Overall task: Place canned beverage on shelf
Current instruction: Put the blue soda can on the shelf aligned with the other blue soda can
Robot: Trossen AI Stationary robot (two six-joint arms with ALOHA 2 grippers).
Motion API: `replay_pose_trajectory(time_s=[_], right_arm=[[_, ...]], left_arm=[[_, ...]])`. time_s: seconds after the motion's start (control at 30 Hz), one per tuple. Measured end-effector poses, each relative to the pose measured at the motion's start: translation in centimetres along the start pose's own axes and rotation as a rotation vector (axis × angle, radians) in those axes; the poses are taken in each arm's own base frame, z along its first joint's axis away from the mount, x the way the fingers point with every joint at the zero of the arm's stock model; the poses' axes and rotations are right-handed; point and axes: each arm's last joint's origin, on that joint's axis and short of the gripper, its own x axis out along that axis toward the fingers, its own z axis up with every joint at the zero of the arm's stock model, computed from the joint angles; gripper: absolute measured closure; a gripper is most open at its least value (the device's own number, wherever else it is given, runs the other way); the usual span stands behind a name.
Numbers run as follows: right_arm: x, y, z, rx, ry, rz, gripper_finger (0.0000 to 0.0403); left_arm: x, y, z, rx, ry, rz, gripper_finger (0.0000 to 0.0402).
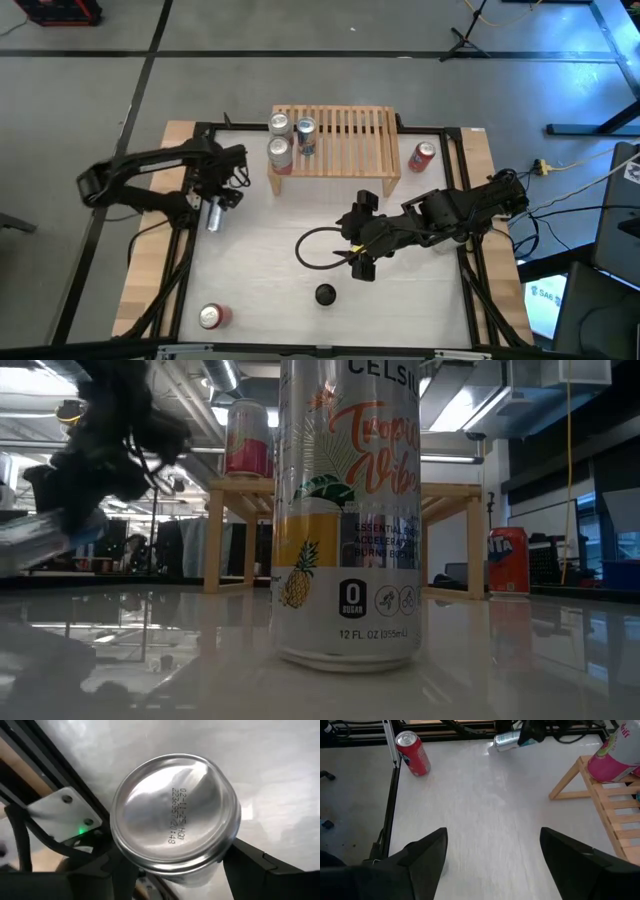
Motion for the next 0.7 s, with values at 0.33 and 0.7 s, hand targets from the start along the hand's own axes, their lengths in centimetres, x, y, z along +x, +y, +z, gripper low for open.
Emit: replay_pose_trajectory(time_s=[0.33, 0.7], right_arm=[[0.0, 0.0, -0.1, -0.04, 0.01, -0.004, 0.0095], [1.3, 0.4, -0.2, -0.063, 0.027, -0.01, 0.0095]], left_arm=[[-2.5, -0.1, -4.8, 0.081, -0.294, -0.231, 0.0174], [-4.9, -0.3, -8.0, 0.181, -0.668, -0.517, 0.0174]])
